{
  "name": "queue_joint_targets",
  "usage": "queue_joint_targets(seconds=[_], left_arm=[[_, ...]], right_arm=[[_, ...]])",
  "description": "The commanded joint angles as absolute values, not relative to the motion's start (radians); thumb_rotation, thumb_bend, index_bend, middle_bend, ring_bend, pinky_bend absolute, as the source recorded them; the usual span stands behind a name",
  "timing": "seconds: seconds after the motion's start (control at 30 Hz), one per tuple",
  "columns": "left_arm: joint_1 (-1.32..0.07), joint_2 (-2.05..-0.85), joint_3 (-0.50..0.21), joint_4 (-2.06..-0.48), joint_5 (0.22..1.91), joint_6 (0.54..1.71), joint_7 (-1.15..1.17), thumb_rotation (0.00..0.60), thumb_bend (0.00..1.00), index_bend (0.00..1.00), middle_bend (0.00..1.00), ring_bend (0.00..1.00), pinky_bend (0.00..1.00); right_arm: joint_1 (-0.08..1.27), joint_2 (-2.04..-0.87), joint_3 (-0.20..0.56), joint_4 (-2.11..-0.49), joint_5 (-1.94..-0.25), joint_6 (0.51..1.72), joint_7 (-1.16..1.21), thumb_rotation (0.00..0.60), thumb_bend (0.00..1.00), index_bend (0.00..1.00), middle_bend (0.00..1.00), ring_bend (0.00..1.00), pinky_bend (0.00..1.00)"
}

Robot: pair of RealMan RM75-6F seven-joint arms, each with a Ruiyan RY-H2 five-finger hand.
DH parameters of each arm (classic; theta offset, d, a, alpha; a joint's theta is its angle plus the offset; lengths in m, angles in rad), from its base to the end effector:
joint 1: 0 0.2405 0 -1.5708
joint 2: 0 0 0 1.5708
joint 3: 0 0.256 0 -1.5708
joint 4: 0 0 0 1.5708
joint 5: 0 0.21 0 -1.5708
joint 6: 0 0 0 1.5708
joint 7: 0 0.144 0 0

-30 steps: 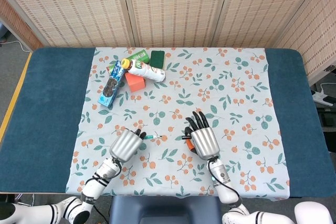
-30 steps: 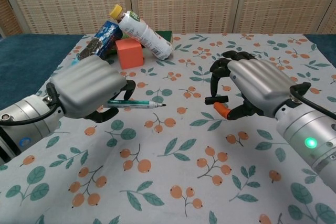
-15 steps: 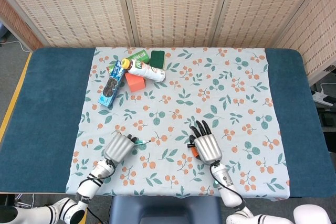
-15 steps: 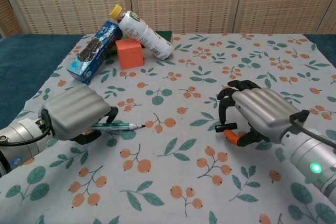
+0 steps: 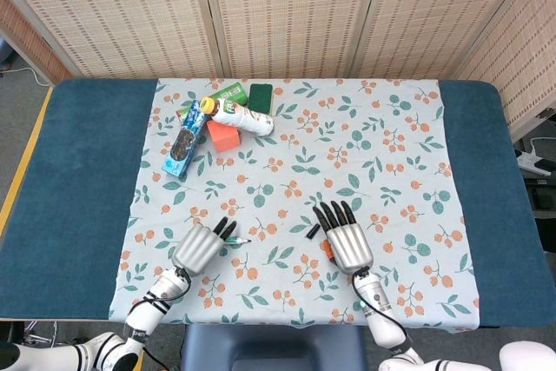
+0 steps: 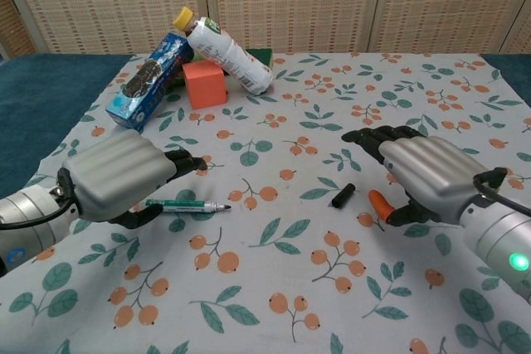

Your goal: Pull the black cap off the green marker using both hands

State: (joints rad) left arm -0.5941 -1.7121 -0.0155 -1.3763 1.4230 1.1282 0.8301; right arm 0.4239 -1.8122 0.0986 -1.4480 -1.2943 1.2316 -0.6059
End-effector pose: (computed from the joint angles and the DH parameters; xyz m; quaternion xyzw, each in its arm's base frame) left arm -0.1638 0.2708 -0.0638 -0.8314 -0.1108 -0.2861 0.4634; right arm -0.1717 -0.2473 -0.0675 0.7117 -0.3604 0.3614 0.4827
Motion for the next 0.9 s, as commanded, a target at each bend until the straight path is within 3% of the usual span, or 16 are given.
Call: queue_joint_targets(seconds=[0.03, 0.1, 0.17, 0.2, 0.37, 0.5, 0.6, 0.9], left_arm=[[-0.581, -1.654, -0.016, -1.477, 1.456, 1.17, 0.788, 0.6, 0.39, 0.04, 0.06, 0.6, 0.85], [-0.567, -1.596, -0.011, -1.571, 1.459, 1.182, 0.746, 0.6, 0.39, 0.01, 0.02, 0.3, 0.64], [-0.547, -1.524, 0.001, -1.657, 1.472, 1.206, 0.713, 0.6, 0.39, 0.0, 0.0, 0.07, 0.44], [-0.527, -1.469, 0.017, -1.713, 1.485, 1.229, 0.674, 0.6, 0.39, 0.0, 0.0, 0.01, 0.36], [-0.393, -1.25, 0.131, -1.804, 1.558, 1.373, 0.422, 0.6, 0.39, 0.0, 0.0, 0.0, 0.25], [-0.238, -1.222, 0.197, -1.66, 1.596, 1.552, 0.196, 0.578, 0.41, 0.0, 0.0, 0.0, 0.23], [-0.175, -1.243, 0.195, -1.542, 1.583, 1.609, 0.114, 0.571, 0.43, 0.0, 0.0, 0.0, 0.21], [-0.151, -1.232, 0.143, -1.485, 1.578, 1.614, 0.03, 0.564, 0.46, 0.0, 0.0, 0.0, 0.21]], right_arm=[[0.393, -1.728, 0.082, -1.561, -1.359, 1.305, -0.586, 0.6, 0.4, 0.03, 0.03, 0.0, 0.0], [0.364, -1.654, 0.059, -1.645, -1.402, 1.352, -0.575, 0.6, 0.37, 0.04, 0.01, 0.0, 0.0], [0.328, -1.577, 0.034, -1.708, -1.445, 1.41, -0.554, 0.6, 0.34, 0.07, 0.01, 0.0, 0.0], [0.298, -1.52, 0.013, -1.744, -1.472, 1.453, -0.532, 0.6, 0.33, 0.07, 0.01, 0.0, 0.0], [0.173, -1.306, -0.073, -1.785, -1.532, 1.593, -0.422, 0.6, 0.23, 0.02, 0.0, 0.0, 0.0], [0.082, -1.224, -0.096, -1.716, -1.529, 1.689, -0.319, 0.6, 0.18, 0.0, 0.0, 0.0, 0.0], [0.063, -1.159, -0.106, -1.738, -1.554, 1.703, -0.274, 0.6, 0.15, 0.0, 0.0, 0.0, 0.0], [0.04, -1.133, -0.078, -1.738, -1.547, 1.684, -0.287, 0.6, 0.14, 0.0, 0.0, 0.0, 0.0]])
